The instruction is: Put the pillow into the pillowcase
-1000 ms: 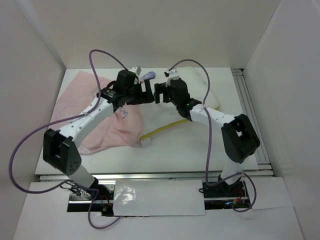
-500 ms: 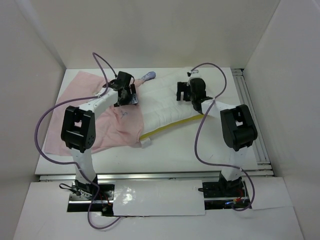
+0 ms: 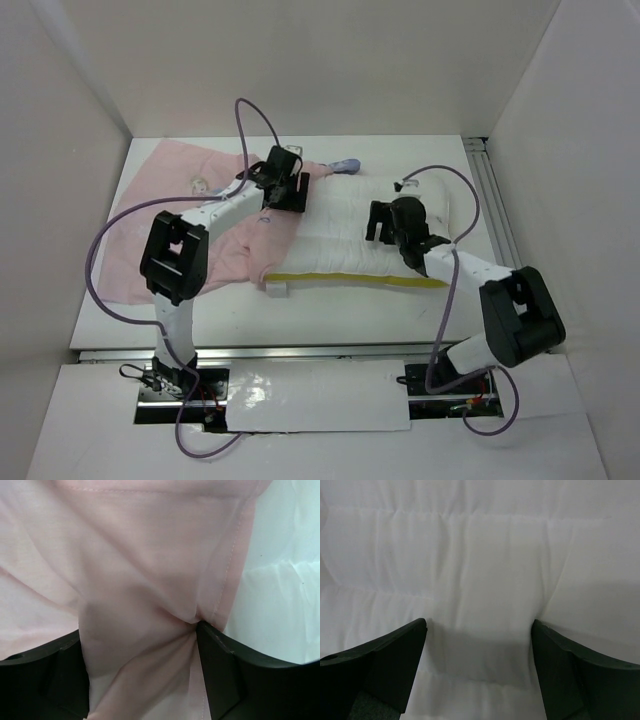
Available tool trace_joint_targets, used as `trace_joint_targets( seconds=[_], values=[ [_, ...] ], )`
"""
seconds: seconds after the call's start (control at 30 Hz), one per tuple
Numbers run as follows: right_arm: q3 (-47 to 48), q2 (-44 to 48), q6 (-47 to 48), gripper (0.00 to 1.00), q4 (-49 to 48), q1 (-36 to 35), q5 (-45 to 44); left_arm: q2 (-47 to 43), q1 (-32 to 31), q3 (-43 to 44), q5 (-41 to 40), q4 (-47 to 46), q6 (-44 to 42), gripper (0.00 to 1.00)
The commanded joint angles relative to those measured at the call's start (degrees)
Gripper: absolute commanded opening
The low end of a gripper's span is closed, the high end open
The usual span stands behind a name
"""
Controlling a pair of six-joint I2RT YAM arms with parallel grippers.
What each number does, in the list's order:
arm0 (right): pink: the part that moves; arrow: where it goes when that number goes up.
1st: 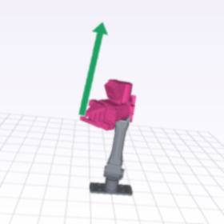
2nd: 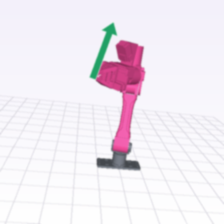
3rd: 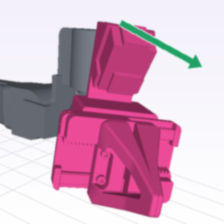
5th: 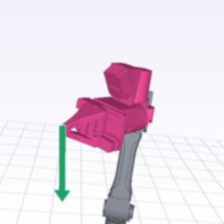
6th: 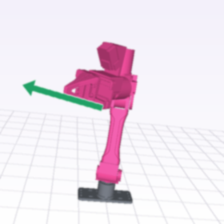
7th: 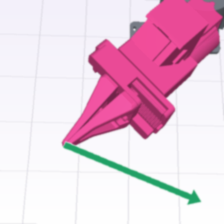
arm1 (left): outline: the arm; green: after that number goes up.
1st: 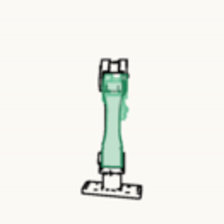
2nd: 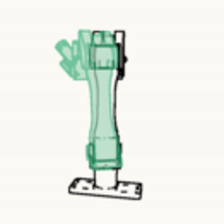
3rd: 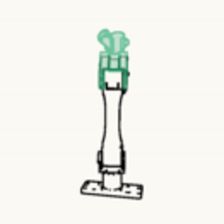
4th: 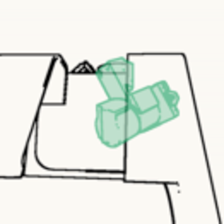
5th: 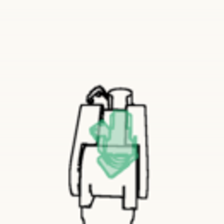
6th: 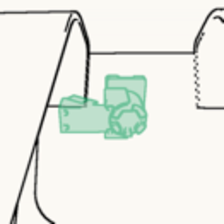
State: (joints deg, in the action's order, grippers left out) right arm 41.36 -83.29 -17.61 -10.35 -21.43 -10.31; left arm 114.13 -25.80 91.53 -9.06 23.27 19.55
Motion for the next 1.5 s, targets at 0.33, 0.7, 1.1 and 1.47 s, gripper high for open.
trace_joint_targets(
  seconds=[0.33,0.7,1.1,1.47],
  values=[
    [11.35,4.20,13.20,0.91,6.57,-5.29,5.19,-1.19,-6.19,12.00,-14.05,9.33,2.77,0.88],
    [22.97,-9.44,21.46,0.91,11.48,-7.13,20.40,-2.85,-7.86,9.12,-18.07,11.36,3.28,0.91],
    [12.34,4.54,27.19,0.98,18.79,-28.04,11.46,-38.60,-7.33,-24.09,-18.54,11.27,21.48,0.92],
    [11.02,-8.20,33.24,1.00,9.92,-36.14,-3.40,-55.50,-12.16,-46.86,-12.92,9.96,31.07,0.88]
  ],
)
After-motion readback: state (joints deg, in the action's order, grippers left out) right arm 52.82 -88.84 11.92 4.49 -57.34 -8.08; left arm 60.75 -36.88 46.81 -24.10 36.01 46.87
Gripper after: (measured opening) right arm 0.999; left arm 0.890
